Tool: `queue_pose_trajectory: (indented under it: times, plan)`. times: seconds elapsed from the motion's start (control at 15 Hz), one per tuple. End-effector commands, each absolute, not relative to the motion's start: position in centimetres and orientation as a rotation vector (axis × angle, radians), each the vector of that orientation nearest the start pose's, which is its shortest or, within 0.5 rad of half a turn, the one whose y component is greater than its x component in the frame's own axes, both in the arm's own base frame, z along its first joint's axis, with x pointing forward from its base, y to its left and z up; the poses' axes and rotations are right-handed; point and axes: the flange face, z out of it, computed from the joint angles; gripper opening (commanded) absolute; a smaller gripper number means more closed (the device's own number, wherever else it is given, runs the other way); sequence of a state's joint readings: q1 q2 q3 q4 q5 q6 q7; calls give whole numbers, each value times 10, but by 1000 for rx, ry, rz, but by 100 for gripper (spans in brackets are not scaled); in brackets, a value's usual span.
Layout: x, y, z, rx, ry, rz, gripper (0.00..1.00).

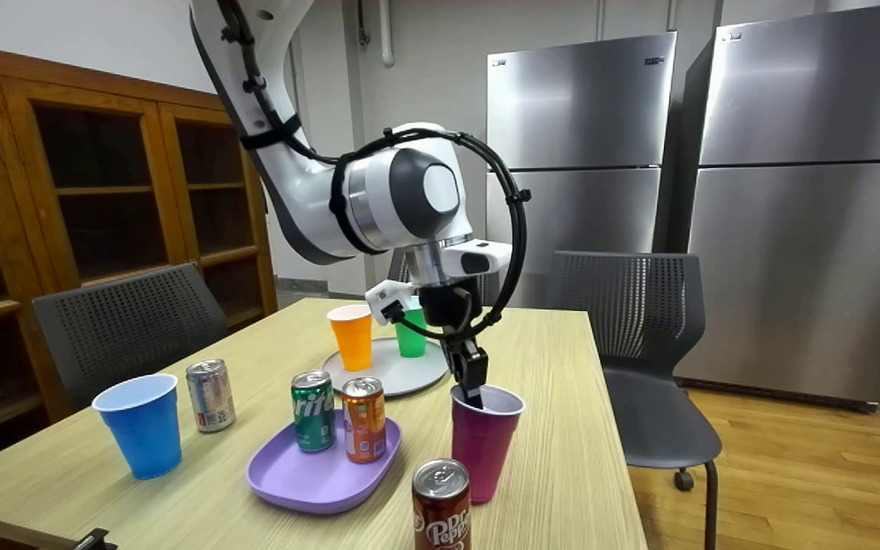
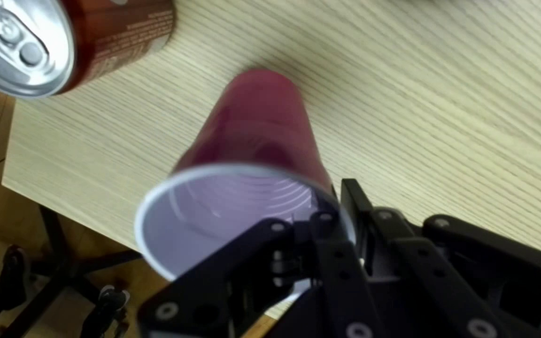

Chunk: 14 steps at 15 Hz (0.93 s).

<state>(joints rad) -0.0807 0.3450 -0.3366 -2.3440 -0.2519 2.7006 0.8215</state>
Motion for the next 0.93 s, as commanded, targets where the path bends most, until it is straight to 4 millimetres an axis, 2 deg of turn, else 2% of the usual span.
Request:
queue_pose_trajectory:
  times: [0.0,0.33,0.87]
  plan:
    - [479,-208,209,-2980,1544,-131,0]
    - [496,-190,224,-3006,1494,-182,1]
    - [538,-155,267,-3107,1288,-360,1]
